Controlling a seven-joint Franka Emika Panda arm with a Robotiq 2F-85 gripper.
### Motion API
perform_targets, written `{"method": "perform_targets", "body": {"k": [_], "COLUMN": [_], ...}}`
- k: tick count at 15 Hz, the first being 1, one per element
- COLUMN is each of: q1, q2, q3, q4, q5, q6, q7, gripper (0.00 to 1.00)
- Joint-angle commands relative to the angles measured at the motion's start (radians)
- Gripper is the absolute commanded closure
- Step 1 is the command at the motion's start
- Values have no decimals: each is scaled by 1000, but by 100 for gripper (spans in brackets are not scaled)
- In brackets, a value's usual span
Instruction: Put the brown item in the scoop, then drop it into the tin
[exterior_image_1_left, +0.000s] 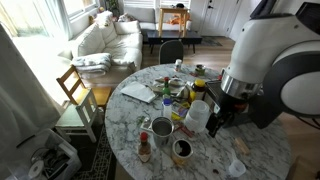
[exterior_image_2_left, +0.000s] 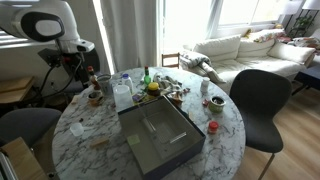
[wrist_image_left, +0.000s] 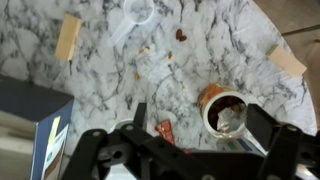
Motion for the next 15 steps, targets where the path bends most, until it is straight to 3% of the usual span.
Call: {"method": "perform_targets", "body": {"k": [1, 2, 10, 15], "q1": [19, 14, 9, 23], "q2": [94, 47, 94, 182], "q3": [-20, -18, -20, -29], "q4": [-21, -17, -14, -55], "q5": [122, 61, 64, 231], "q6": [5, -1, -11, 32], "q7": [51, 23, 58, 11], "gripper": [0, 0, 0, 0]}}
